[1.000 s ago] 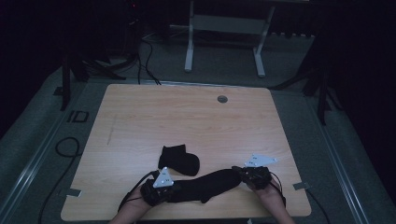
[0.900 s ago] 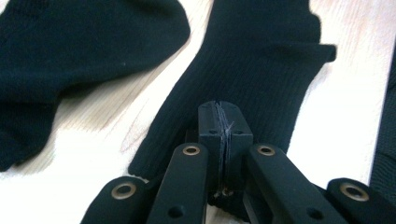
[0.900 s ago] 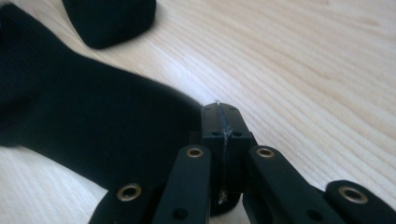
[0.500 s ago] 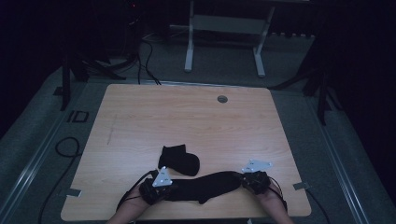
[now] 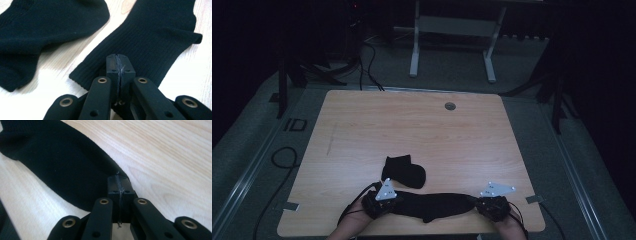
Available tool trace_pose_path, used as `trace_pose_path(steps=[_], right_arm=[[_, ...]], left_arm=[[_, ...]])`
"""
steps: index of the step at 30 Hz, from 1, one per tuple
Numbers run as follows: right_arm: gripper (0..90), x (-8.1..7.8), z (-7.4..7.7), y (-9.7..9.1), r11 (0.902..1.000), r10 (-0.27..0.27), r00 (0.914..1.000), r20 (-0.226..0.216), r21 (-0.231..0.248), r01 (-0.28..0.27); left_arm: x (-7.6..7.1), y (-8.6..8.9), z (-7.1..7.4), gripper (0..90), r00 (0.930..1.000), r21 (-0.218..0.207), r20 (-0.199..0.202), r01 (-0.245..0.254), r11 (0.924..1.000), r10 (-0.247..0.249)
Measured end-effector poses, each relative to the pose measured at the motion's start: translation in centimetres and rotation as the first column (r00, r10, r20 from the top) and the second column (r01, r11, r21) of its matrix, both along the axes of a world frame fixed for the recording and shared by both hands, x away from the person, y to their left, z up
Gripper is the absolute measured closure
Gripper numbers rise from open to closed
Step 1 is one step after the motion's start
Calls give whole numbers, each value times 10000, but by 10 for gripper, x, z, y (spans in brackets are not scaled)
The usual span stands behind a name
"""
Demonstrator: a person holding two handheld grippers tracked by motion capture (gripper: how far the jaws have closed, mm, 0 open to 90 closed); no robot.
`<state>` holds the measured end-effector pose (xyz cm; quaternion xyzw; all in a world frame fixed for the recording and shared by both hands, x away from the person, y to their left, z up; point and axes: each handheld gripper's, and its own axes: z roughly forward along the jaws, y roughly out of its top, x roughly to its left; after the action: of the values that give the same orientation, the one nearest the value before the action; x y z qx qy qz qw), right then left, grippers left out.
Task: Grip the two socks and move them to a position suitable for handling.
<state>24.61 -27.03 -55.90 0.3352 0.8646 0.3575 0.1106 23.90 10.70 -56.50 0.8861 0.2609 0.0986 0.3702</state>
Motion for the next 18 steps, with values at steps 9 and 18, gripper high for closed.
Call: trace_pose_path(steps=[9,18], right_arm=[[844,-7,5,-3,10000,15,9999,-138,30,-15],[597,31,53,47,9893,847,9947,574,1143,-909]], left_arm=[[1,0,3,884,9999,-140,-107,-41,9999,39],[8,12,15,664,9949,-1037,429,-869,9908,917]])
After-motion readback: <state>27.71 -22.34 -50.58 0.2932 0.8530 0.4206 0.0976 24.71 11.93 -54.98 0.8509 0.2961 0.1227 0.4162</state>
